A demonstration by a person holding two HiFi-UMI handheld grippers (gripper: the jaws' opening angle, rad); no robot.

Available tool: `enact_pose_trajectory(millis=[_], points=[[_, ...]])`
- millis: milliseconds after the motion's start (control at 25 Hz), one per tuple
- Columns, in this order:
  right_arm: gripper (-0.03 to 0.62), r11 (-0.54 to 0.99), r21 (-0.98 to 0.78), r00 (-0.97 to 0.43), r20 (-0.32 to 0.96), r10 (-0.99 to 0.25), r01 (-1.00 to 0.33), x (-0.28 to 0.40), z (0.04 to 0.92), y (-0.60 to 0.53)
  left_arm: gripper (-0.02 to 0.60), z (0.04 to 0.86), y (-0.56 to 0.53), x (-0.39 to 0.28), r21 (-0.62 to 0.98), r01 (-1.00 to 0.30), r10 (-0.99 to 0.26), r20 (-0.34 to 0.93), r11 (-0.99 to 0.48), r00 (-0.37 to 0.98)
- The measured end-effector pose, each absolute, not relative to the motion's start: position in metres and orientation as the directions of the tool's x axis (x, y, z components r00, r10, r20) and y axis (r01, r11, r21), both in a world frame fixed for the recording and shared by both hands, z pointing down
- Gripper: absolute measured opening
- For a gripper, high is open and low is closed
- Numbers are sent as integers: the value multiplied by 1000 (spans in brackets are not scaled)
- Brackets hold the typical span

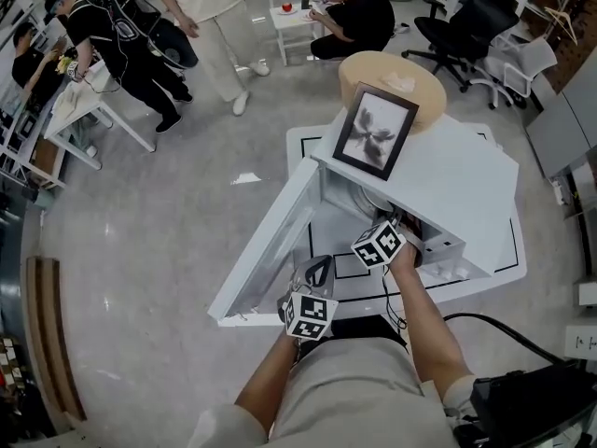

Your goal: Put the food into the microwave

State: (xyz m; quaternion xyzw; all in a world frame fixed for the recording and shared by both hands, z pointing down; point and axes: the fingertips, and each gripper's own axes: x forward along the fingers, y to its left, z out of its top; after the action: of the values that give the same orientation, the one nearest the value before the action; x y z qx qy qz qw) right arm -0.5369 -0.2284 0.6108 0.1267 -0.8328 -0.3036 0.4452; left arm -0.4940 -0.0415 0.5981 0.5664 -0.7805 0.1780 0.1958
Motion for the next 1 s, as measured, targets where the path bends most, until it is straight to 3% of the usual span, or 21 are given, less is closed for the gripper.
enact_pose_trajectory(millis=[120, 320, 800, 840, 920, 1000], points=[[167, 872, 489, -626, 678, -386, -8, -539, 605, -223, 8, 599, -44, -493, -15, -954, -819, 509, 299, -264], [179, 953, 281, -709, 650, -274, -111, -537, 597, -215, 8, 597, -50, -491, 1, -958, -827, 505, 285, -246], [173, 982, 133, -898, 402, -180, -138, -507, 532, -168, 8, 575, -55, -494, 40, -947, -849, 456, 318, -266], [155, 982, 126, -904, 390, -177, -138, -503, 528, -164, 8, 570, -55, -494, 38, -946, -853, 446, 321, -271], [58, 983, 115, -910, 375, -176, -142, -495, 520, -155, 8, 561, -54, -494, 38, -944, -858, 430, 328, -281], [28, 986, 99, -917, 365, -160, -132, -486, 513, -144, 8, 553, -51, -492, 41, -941, -863, 414, 336, -290]])
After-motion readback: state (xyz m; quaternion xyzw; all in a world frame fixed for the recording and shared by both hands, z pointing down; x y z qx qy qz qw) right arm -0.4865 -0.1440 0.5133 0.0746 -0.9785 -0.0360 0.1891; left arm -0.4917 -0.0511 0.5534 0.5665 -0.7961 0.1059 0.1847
